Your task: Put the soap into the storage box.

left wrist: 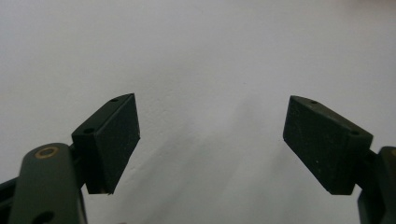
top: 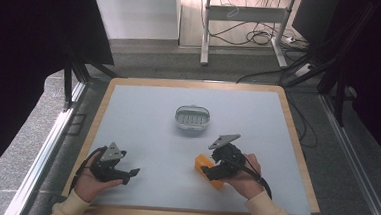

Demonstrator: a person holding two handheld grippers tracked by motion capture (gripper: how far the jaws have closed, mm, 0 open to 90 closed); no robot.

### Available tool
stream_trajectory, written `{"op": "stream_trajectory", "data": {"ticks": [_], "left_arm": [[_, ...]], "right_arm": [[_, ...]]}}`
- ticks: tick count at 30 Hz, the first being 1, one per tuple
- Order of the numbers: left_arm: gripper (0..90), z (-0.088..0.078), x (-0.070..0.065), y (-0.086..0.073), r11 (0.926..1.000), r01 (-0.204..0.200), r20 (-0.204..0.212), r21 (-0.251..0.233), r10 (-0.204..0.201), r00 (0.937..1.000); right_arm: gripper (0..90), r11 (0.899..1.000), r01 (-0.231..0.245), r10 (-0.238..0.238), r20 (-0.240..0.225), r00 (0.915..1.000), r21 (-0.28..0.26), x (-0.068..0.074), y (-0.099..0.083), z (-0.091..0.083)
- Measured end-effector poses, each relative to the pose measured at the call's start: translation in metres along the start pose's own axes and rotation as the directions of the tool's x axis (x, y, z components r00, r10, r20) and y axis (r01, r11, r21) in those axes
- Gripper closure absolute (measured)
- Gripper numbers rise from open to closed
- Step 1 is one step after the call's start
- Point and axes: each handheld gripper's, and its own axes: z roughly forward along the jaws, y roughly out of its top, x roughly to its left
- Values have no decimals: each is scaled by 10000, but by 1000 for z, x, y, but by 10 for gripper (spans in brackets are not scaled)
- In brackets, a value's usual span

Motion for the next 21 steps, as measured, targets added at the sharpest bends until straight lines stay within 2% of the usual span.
{"op": "stream_trajectory", "data": {"ticks": [6, 7, 12, 15, 21], "left_arm": [[188, 0, 0, 0, 10000, -38, -1, 22, 38, 10000], [188, 0, 0, 0, 10000, -40, 4, 20, 40, 10000], [188, 0, 0, 0, 10000, -96, -1, 26, 96, 10000], [188, -1, 0, 0, 9999, -113, -7, -3, 113, 9999], [189, 0, 0, 0, 10000, -91, 2, 16, 91, 10000]], "right_arm": [[264, 9983, 83, -77, -99, 9999, 573, 1, 2, 9], [272, 9956, 161, -151, -119, 9998, 922, 3, 3, 13], [309, 9906, 200, -191, -80, 9998, 1352, 4, 4, 22], [345, 9868, 152, -139, -89, 9999, 1612, 3, 5, 28], [450, 9746, 383, -334, -260, 9991, 2209, 5, 3, 38]]}}
